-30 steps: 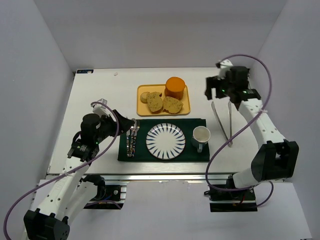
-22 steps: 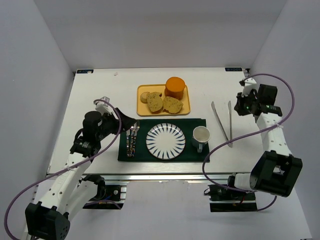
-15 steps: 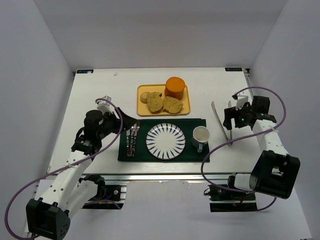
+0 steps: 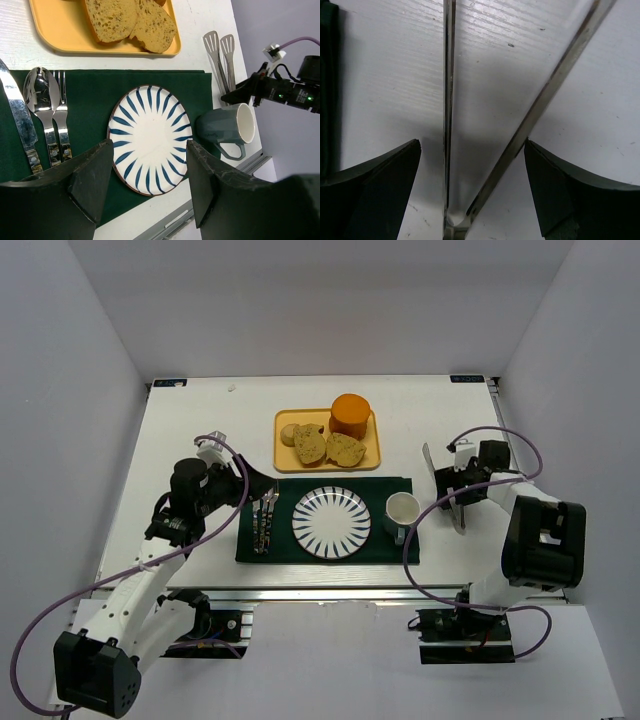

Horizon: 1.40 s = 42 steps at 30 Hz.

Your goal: Place the bread

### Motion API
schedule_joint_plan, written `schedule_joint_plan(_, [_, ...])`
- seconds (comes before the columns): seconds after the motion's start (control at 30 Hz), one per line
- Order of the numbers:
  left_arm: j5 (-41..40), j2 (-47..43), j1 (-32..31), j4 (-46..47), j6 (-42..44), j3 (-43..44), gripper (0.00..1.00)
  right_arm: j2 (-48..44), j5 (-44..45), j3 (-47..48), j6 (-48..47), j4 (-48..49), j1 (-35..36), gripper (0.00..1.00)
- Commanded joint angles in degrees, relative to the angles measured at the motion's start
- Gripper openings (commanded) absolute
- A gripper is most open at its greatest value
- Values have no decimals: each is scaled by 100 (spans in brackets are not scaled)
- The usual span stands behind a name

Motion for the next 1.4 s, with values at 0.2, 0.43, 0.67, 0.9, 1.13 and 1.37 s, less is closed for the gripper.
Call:
schedule_joint_plan(0.2, [-52,-157,15,-81,17,139,69,273,586,-23,206,730,261,71])
schedule_joint_plan(0.43, [-157,-411,15,-125,-80,51,69,142,51,213,259,317,243,24])
schedule_joint_plan(0.67, [-175,-421,15,-266,-18,148,69,-280,-662,1582,347,-404,471,26])
schedule_joint_plan(0.9, [-105,-368,15,-178,-18,165,69,-228,-864,2367,75,-940,1367,42])
schedule_joint_plan(1.13, [-228,-561,15,-353,0,165,69,27,-1093,2754,153,-1177,1544,47])
schedule_joint_plan(1.37, [-219,-640,15,-327,-71,51,69,247,-1339,3053,48,-1563,1693,47])
